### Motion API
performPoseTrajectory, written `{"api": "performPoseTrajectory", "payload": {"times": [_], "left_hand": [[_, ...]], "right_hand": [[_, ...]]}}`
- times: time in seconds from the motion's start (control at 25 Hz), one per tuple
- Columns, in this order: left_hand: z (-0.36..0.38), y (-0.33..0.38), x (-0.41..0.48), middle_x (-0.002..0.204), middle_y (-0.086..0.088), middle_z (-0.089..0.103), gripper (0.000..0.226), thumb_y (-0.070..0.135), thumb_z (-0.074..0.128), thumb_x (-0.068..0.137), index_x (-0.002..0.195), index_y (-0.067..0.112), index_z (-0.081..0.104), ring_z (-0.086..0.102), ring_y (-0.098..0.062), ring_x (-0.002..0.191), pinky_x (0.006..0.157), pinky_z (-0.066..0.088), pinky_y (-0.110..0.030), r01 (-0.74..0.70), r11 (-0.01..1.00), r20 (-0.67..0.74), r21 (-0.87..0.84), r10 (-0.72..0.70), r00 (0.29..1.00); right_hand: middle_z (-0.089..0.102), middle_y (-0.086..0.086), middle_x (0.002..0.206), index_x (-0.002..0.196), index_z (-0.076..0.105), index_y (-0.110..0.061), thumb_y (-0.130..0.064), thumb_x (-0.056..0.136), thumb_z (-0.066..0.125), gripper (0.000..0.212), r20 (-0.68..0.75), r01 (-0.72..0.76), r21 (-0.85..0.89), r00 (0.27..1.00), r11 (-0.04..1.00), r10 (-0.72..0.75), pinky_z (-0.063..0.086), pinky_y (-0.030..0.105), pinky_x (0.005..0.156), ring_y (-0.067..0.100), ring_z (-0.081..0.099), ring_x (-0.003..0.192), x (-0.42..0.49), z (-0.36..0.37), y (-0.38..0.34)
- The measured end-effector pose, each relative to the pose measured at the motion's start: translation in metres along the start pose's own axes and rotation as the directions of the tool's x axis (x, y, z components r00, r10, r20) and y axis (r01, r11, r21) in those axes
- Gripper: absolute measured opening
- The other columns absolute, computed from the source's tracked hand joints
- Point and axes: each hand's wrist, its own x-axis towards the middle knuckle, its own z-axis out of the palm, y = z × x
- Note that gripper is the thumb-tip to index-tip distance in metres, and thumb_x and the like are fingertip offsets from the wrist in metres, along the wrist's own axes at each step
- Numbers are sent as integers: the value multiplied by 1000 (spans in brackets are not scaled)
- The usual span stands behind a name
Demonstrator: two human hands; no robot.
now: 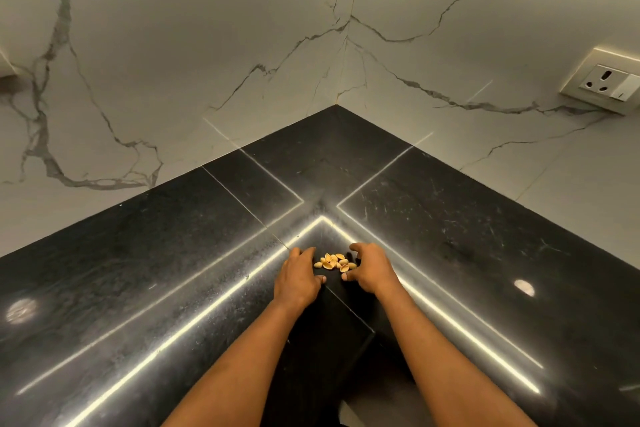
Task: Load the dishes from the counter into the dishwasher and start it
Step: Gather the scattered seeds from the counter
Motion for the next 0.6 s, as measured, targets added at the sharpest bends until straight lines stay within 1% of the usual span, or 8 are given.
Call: {"api": "performPoseTrajectory", "payload": {"times": [0.08, 0.16, 0.2, 0.28, 0.4, 0.48, 0.6], "left_hand": [[-3, 1, 5, 139, -1, 43, 69, 32, 71, 89, 148, 20, 37, 51, -22, 124, 96, 47, -36, -11, 999, 19, 31, 10, 1000], [-6, 2, 8, 138, -1, 43, 68, 33, 70, 89, 148, 21, 38, 52, -21, 122, 94, 48, -35, -29, 998, 25, 63, 28, 999], [-7, 2, 8, 137, 0, 44, 65, 34, 70, 89, 146, 21, 40, 53, -21, 120, 93, 48, -35, -40, 996, 26, 79, 38, 999], [-8, 3, 10, 131, 1, 47, 53, 35, 69, 89, 137, 22, 48, 55, -20, 114, 87, 47, -33, -51, 994, 13, 95, 50, 999], [-7, 3, 10, 119, 1, 53, 34, 34, 69, 89, 117, 19, 58, 56, -19, 104, 78, 43, -29, -34, 995, -29, 90, 36, 999], [-6, 4, 8, 114, 0, 55, 26, 35, 69, 90, 109, 19, 62, 57, -20, 101, 76, 42, -29, -12, 995, -62, 99, 18, 998], [-4, 6, 8, 109, 0, 56, 23, 34, 68, 90, 105, 18, 65, 59, -22, 98, 73, 42, -32, -5, 993, -89, 117, 15, 996]], "right_hand": [[53, 10, 137, 141, 47, -13, -15, 69, 86, 82, 64, 39, -20, 997, 999, -38, 45, 32, 98, 25, 54, 123, 5, -4, -3], [54, 10, 136, 140, 49, -13, -13, 69, 86, 80, 93, 51, -31, 995, 998, -48, 45, 31, 97, 25, 54, 123, 8, -8, -4], [56, 9, 133, 136, 51, -13, -14, 68, 86, 76, 83, 36, -28, 996, 999, -34, 46, 31, 94, 25, 55, 120, 9, -9, -3], [60, 6, 123, 124, 59, -13, -17, 66, 87, 64, 31, -19, -6, 999, 1000, 19, 48, 30, 86, 22, 58, 109, 9, -9, 2], [62, 1, 103, 104, 63, -16, -19, 65, 88, 46, -14, -76, 47, 997, 996, 77, 44, 26, 72, 15, 57, 90, 3, -4, 13], [61, 0, 94, 98, 65, -15, -19, 67, 87, 38, -35, -84, 54, 996, 995, 86, 44, 27, 69, 14, 57, 84, -2, -1, 18], [63, 0, 88, 91, 70, -13, -19, 72, 84, 25, -49, -97, 58, 994, 994, 100, 49, 29, 69, 15, 60, 80, -5, -1, 18]]}}
